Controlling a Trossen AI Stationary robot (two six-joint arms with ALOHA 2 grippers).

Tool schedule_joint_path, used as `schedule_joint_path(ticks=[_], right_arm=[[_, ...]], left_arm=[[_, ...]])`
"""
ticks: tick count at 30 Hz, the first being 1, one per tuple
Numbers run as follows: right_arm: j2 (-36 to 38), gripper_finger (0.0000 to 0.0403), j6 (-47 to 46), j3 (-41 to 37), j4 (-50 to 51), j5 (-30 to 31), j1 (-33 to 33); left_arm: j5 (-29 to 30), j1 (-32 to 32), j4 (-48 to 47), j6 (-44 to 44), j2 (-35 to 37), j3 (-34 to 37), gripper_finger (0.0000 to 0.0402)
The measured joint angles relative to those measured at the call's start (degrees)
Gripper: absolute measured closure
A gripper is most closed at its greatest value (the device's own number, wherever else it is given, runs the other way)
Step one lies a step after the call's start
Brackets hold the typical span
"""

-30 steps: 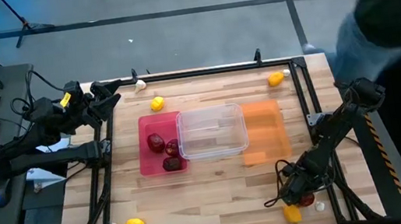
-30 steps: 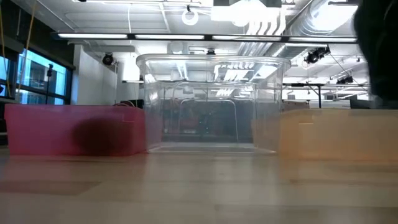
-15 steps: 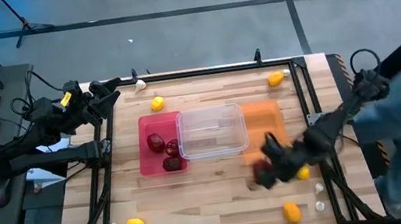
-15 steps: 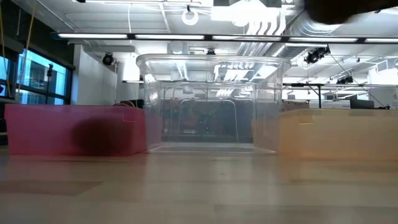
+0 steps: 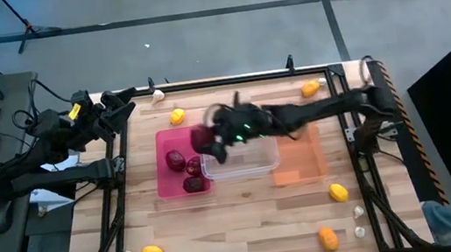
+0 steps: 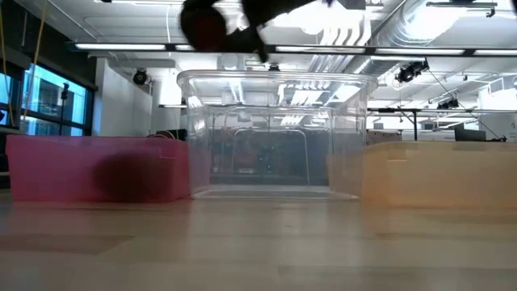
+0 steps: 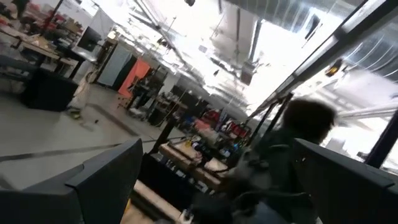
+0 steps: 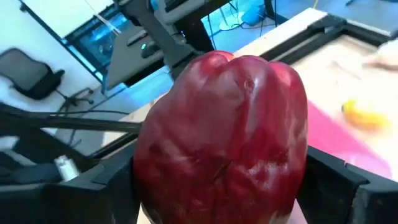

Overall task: Sort produce into baskets
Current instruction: Put the red apple into the pink bin

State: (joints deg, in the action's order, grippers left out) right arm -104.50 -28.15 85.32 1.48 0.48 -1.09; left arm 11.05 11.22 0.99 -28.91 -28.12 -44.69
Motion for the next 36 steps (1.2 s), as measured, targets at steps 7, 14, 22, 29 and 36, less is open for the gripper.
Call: schedule_joint_path(ticks=[7,14,22,29,36], right_arm=[[-13.5,0.0083,0.3,15.8,0.7,-4.9,-3.7],[-21.1,0.0081,-1.4,24.7,3.9,-5.2,-3.9],[-24.1,0.0080,-4.6,26.9,4.1,-4.7,-4.7],[-23.8,0.0079,-4.7,26.7,3.3,-3.8,-5.0],[-23.8,0.0066,-4.9,26.7,3.1,-3.5,-5.5]], left_arm=[[-3.4,0.0,5.5,0.0,0.0,0.0,0.0009],[-3.6,0.0,6.0,0.0,0.0,0.0,0.0009],[-5.8,0.0,6.4,0.0,0.0,0.0,0.0009],[-8.7,0.0,6.4,-1.0,0.0,0.0,0.0009],[-9.4,0.0,6.4,-1.0,0.0,0.0,0.0009]])
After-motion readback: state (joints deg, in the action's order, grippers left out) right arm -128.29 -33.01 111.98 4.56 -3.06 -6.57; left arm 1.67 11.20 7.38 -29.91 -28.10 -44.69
